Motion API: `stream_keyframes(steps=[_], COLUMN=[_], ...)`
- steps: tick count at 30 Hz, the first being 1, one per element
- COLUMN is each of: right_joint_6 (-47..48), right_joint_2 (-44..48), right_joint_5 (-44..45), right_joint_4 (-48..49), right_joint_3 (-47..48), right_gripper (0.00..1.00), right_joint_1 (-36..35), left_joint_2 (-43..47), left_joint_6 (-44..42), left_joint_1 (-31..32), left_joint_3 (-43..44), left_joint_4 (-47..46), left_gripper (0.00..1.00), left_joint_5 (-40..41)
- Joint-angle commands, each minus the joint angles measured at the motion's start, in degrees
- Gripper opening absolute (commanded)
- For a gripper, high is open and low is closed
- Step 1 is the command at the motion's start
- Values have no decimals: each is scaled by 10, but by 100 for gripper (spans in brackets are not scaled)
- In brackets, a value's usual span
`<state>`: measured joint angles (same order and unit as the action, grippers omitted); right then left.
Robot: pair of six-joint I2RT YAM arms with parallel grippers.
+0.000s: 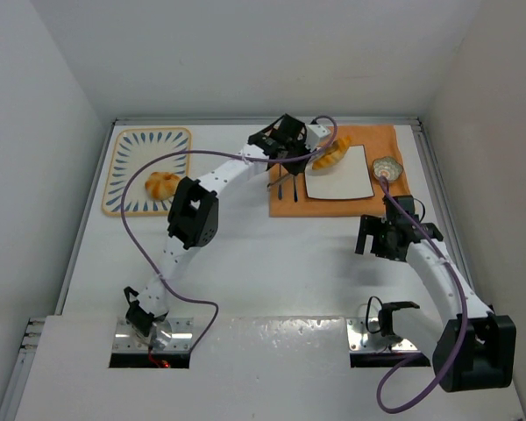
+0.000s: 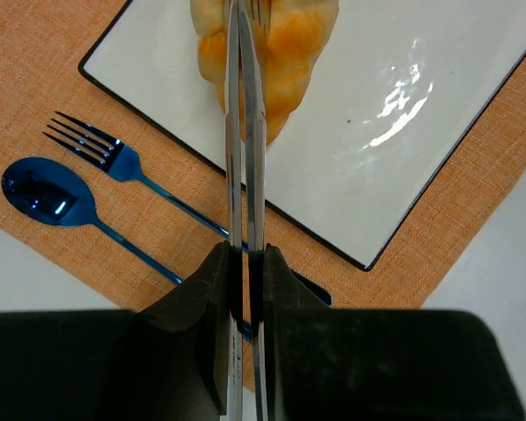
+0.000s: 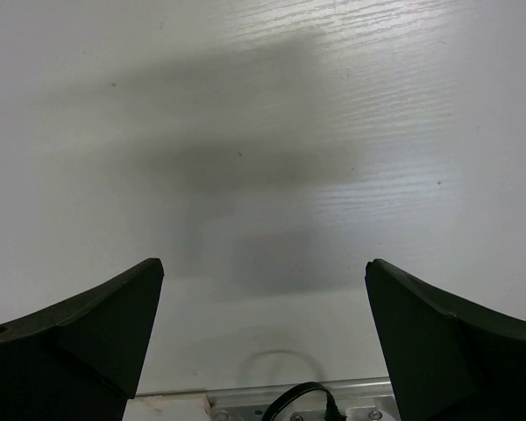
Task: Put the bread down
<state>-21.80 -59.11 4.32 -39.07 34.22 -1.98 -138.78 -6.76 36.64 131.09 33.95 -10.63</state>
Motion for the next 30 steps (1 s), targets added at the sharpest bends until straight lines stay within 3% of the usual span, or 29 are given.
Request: stream_keyframes(steps=[1,4,5,7,10,13,21,30], right_joint_6=[11,3,-3,-11,-17,-21,-10,-13], right_joint_2=[8,2,0,0,6,16,33,54], right_joint_5=[10,7,4,-2,-4,-7,-23,-41], right_joint_4=[5,8,9,11,8,8,1,-7], right_joint_3=[13,13,12,13,11,8,6,-5], right_gripper=[98,98,98,98,98,98,98,98], right_joint_1=[1,2,3,1,3,3,4,1], left_joint_2=[11,6,6,6,11,18,79,163], left_joint_6=[7,7,7,7,14,27,67,105], left_joint_1=[6,6,6,6,1,1,-17,-98], left_joint_3=[-20,-32,-32,-38,-38,-23,7,-3], left_joint_4=[-57,-63,-63,-63,-63,-63,-51,-7], left_gripper=[6,19,30,36,53,58,59,57], left_joint_5=[25,39,39,39,26,15,-41,-110])
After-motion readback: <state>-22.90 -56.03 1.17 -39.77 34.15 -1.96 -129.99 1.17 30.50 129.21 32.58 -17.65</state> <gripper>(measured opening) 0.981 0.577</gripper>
